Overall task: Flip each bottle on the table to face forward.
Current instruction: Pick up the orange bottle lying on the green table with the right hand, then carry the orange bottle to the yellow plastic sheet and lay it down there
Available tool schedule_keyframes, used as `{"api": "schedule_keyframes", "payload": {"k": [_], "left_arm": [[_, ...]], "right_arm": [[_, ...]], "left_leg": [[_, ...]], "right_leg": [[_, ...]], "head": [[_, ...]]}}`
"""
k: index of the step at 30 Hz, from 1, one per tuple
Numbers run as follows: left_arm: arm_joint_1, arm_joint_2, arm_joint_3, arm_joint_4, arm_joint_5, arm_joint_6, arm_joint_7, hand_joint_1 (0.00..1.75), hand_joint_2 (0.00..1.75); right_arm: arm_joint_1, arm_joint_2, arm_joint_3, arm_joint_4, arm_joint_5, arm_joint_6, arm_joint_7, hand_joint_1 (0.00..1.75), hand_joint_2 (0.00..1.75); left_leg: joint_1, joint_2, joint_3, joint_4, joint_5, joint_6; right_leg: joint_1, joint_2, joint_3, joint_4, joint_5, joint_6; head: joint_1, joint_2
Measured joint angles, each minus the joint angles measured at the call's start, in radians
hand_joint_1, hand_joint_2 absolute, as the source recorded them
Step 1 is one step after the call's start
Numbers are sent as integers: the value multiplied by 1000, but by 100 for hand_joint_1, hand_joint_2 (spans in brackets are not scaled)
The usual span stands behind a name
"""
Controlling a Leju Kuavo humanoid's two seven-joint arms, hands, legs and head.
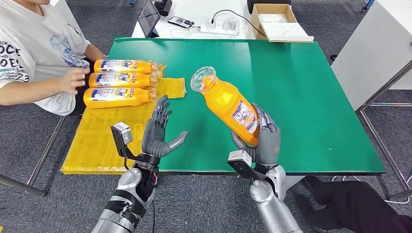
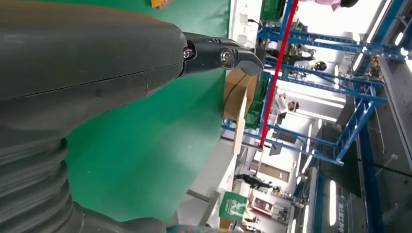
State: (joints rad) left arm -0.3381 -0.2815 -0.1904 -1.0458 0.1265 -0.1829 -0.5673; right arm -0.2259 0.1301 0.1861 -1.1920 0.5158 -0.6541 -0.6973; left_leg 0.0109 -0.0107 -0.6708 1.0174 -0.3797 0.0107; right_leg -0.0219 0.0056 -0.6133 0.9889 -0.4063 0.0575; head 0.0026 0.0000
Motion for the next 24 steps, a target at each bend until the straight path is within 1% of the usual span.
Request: {"api": "schedule_keyframes", "payload": {"k": [5, 8, 11, 15, 20, 24], "left_arm": [[1, 0, -32, -7, 65, -112, 13, 0, 175], [1, 0, -56, -14, 86, -149, 23, 0, 175], [0, -1, -80, -17, 95, -169, 33, 0, 175], [-4, -5, -101, -17, 120, -185, 42, 0, 175], [-6, -2, -103, -7, 146, -194, 52, 0, 175], [-5, 4, -98, 10, 148, -191, 54, 0, 175]], "right_arm": [[-7, 15, 55, 41, -16, 69, 0, 175, 175], [-27, 38, 97, 84, -45, 98, 0, 175, 175], [-61, 64, 130, 140, -44, 132, 0, 175, 175], [-106, 96, 180, 232, -5, 169, -1, 175, 175], [-148, 128, 228, 341, 49, 166, 2, 175, 175], [-177, 139, 252, 413, 76, 162, 15, 175, 175]], "left_leg": [[0, 0, 0, 0, 0, 0], [0, 0, 0, 0, 0, 0], [0, 0, 0, 0, 0, 0], [0, 0, 0, 0, 0, 0], [0, 1, 0, 0, 0, 0], [0, 1, 0, 0, 0, 0]], "right_leg": [[0, 0, 0, 0, 0, 0], [1, 0, 0, 0, 0, 0], [1, 0, 0, 0, 0, 0], [1, 0, -1, 0, 0, 0], [1, 0, -1, 0, 0, 0], [0, 0, -1, 0, 0, 0]], "head": [[0, 0], [0, 0], [0, 0], [0, 0], [0, 0], [0, 0]]}}
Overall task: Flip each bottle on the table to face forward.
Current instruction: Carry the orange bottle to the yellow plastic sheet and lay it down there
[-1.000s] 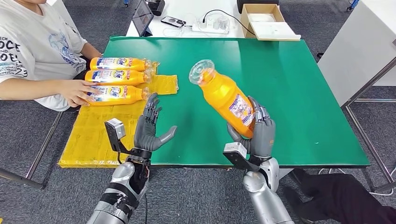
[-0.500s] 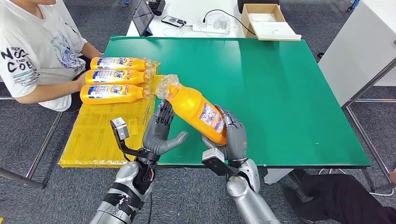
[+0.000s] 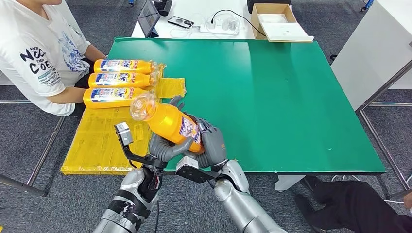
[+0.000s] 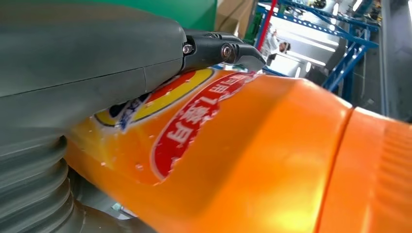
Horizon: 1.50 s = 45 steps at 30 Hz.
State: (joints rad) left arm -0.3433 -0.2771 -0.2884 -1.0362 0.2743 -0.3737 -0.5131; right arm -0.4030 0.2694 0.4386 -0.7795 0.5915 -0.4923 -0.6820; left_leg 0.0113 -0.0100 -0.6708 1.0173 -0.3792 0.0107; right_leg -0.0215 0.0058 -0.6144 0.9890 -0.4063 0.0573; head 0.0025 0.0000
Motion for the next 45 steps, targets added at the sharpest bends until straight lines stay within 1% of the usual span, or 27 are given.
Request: {"api": "schedule_keyframes", "payload": {"k": [9, 10, 13, 14, 26, 27, 29, 30, 31, 33, 37, 39, 40, 42, 43, 45], "left_arm": [[10, 12, 16, 24, 22, 15, -3, 0, 175], [12, 12, 17, 24, 24, 15, -3, 3, 175], [17, 13, 19, 24, 29, 16, -4, 134, 175], [19, 13, 20, 24, 31, 16, -4, 175, 175], [30, 13, 30, 17, 54, 29, -14, 175, 175], [30, 13, 31, 16, 55, 29, -14, 175, 175], [30, 13, 32, 14, 56, 30, -15, 175, 175], [30, 13, 32, 12, 57, 31, -15, 175, 175], [30, 13, 32, 10, 57, 33, -15, 175, 175], [30, 13, 32, -1, 49, 49, -18, 175, 175], [30, 12, 31, -27, 1, 110, -36, 175, 175], [29, 8, 31, -42, -32, 163, -55, 175, 175], [27, 6, 31, -51, -59, 205, -71, 175, 175], [19, 3, 32, -64, -134, 314, -109, 175, 175], [13, 4, 33, -67, -184, 386, -128, 175, 175], [-6, 6, 38, -68, -313, 579, -162, 175, 175]], "right_arm": [[-23, 14, 51, 87, 9, 2, 21, 175, 175], [-24, 14, 53, 92, 7, 2, 21, 175, 175], [-28, 15, 61, 104, 2, 2, 22, 175, 175], [-29, 16, 63, 107, 1, 2, 23, 175, 175], [-31, 19, 80, 114, -7, -10, 41, 175, 175], [-31, 19, 81, 114, -7, -10, 41, 165, 175], [-31, 20, 83, 114, -7, -15, 45, 78, 175], [-31, 21, 84, 114, -6, -19, 50, 34, 131], [-31, 22, 85, 114, -4, -24, 58, 0, 87], [-33, 25, 86, 115, 4, -29, 81, 0, 0], [-40, 29, 86, 117, 5, -28, 115, 0, 0], [-43, 31, 86, 116, -6, -26, 119, 0, 0], [-43, 31, 86, 114, -13, -22, 120, 0, 0], [-40, 32, 85, 106, -28, -11, 117, 0, 0], [-38, 32, 85, 97, -36, -6, 113, 0, 0], [-30, 33, 84, 67, -59, -3, 100, 0, 0]], "left_leg": [[0, 1, 0, 0, 0, 0], [0, 1, 0, 0, 0, 0], [0, 1, 0, 0, 0, 0], [0, 1, 0, 0, 0, 0], [0, 1, 0, 0, 0, 0], [0, 1, 0, 0, 0, 0], [0, 1, 0, 0, 0, 0], [0, 1, 0, 0, 0, 0], [0, 1, 0, 0, 0, 0], [0, 1, 0, 0, 0, 0], [0, 1, 0, 0, 0, 0], [0, 1, 0, 0, 0, 0], [0, 1, 0, 0, 0, 0], [0, 1, 0, 0, 0, 0], [0, 1, 0, 0, 0, 0], [0, 1, -1, 0, 0, 0]], "right_leg": [[0, 0, -1, 0, 0, 0], [0, 0, -1, 0, 0, 0], [0, 0, -1, 0, 0, 0], [0, 0, -1, 0, 0, 0], [0, 0, -1, 0, 0, 0], [0, 1, -1, 0, 0, 0], [0, 1, -1, 0, 0, 0], [0, 1, -1, 0, 0, 0], [0, 1, -1, 0, 0, 0], [0, 1, -1, 0, 0, 0], [0, 1, -1, 0, 0, 0], [0, 1, -1, 0, 0, 0], [0, 1, -1, 0, 0, 0], [0, 0, -1, 0, 0, 0], [0, 0, -1, 0, 0, 0], [0, 0, -1, 0, 0, 0]], "head": [[0, 0], [0, 0], [0, 0], [0, 0], [0, 0], [0, 0], [0, 0], [0, 0], [0, 0], [0, 0], [0, 0], [0, 0], [0, 0], [0, 0], [0, 0], [0, 0]]}}
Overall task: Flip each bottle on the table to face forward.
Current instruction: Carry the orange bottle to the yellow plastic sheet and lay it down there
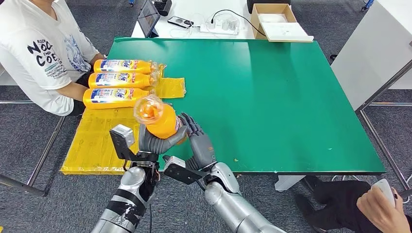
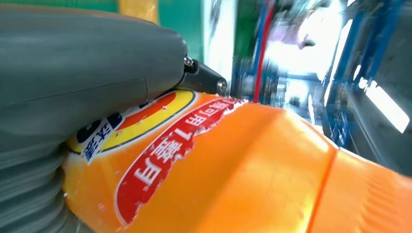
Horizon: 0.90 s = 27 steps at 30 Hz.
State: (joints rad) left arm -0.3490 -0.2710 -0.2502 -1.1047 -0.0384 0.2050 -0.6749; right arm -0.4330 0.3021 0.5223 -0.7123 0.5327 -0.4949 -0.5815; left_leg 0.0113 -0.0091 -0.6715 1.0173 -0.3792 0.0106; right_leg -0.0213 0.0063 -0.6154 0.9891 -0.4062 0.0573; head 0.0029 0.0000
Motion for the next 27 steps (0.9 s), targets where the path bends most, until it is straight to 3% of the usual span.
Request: {"api": "schedule_keyframes", "payload": {"k": [3, 6, 12, 17, 21, 27], "left_arm": [[-47, 22, 18, 10, -169, 279, -21, 175, 175], [-83, 52, 35, 40, -239, 412, -22, 175, 175], [-120, 85, 83, 119, -366, 484, -23, 175, 175], [-188, 110, 217, 298, -638, 493, 7, 175, 175], [-225, 149, 291, 452, -842, 494, 138, 175, 175], [-250, 212, 301, 612, -1108, 494, 328, 175, 175]], "right_arm": [[22, -1, -3, -71, -50, -7, -23, 0, 0], [38, -4, -15, -146, -93, -19, -37, 0, 0], [69, -18, -42, -261, -157, -37, -63, 0, 0], [99, -31, -60, -353, -197, -49, -79, 0, 0], [125, -41, -70, -416, -209, -68, -93, 0, 0], [140, -50, -78, -488, -232, -95, -113, 0, 0]], "left_leg": [[0, 0, 0, 0, 0, 0], [1, 0, 0, 0, 0, 0], [0, 0, 0, 0, 0, 0], [0, 0, 0, 0, 0, 0], [1, 4, 0, 0, 0, -1], [1, 5, 0, 0, 0, -1]], "right_leg": [[0, 0, 0, 0, 0, 0], [1, 0, 0, 0, 0, 0], [0, 0, 0, 0, 0, 0], [0, 0, 0, 0, 0, -1], [1, 3, -2, 0, 2, -3], [1, 4, -3, 0, 2, -3]], "head": [[0, 0], [0, 0], [0, 0], [0, 0], [0, 0], [0, 0]]}}
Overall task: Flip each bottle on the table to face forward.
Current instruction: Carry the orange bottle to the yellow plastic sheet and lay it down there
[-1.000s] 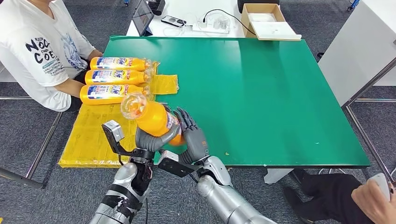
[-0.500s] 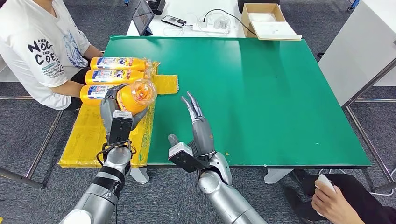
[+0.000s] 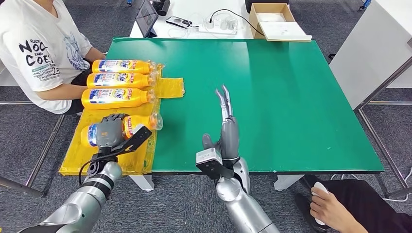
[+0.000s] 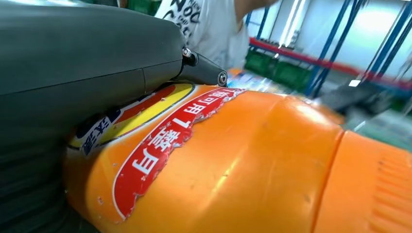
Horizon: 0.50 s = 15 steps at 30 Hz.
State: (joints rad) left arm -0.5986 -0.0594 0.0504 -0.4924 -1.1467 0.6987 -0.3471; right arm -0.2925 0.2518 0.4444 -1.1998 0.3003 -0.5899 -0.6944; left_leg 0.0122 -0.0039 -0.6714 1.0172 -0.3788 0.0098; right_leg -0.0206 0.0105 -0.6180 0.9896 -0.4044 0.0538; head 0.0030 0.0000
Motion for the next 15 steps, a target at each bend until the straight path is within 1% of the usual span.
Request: {"api": "schedule_keyframes", "payload": {"k": [3, 6, 12, 13, 15], "left_arm": [[-12, 21, -1, 49, -34, -5, 33, 175, 175], [-26, 33, -3, 83, -44, -13, 45, 175, 175], [-53, 43, -10, 121, -81, -89, 83, 175, 175], [-57, 43, -13, 125, -88, -102, 88, 172, 175], [-65, 44, -19, 131, -99, -127, 98, 86, 175]], "right_arm": [[1, -3, -4, -19, -5, 1, 1, 0, 0], [1, -5, -6, -31, -8, 1, 1, 0, 0], [2, -8, -8, -42, -14, 11, 3, 0, 0], [2, -8, -8, -42, -15, 14, 4, 0, 0], [2, -8, -8, -42, -16, 20, 8, 0, 0]], "left_leg": [[0, -1, 0, 0, 0, 0], [0, -1, 0, 0, 0, 0], [0, -1, 2, 0, 0, 0], [0, -1, 2, 0, 0, 0], [0, -1, 3, 0, 0, 0]], "right_leg": [[0, 0, 0, 0, 0, 0], [0, 0, 1, 0, 0, 0], [0, 0, 2, 0, 0, 0], [0, 0, 3, 0, 0, 0], [0, 0, 3, 0, 0, 0]], "head": [[0, 0], [0, 0], [0, 0], [0, 0], [0, 0]]}}
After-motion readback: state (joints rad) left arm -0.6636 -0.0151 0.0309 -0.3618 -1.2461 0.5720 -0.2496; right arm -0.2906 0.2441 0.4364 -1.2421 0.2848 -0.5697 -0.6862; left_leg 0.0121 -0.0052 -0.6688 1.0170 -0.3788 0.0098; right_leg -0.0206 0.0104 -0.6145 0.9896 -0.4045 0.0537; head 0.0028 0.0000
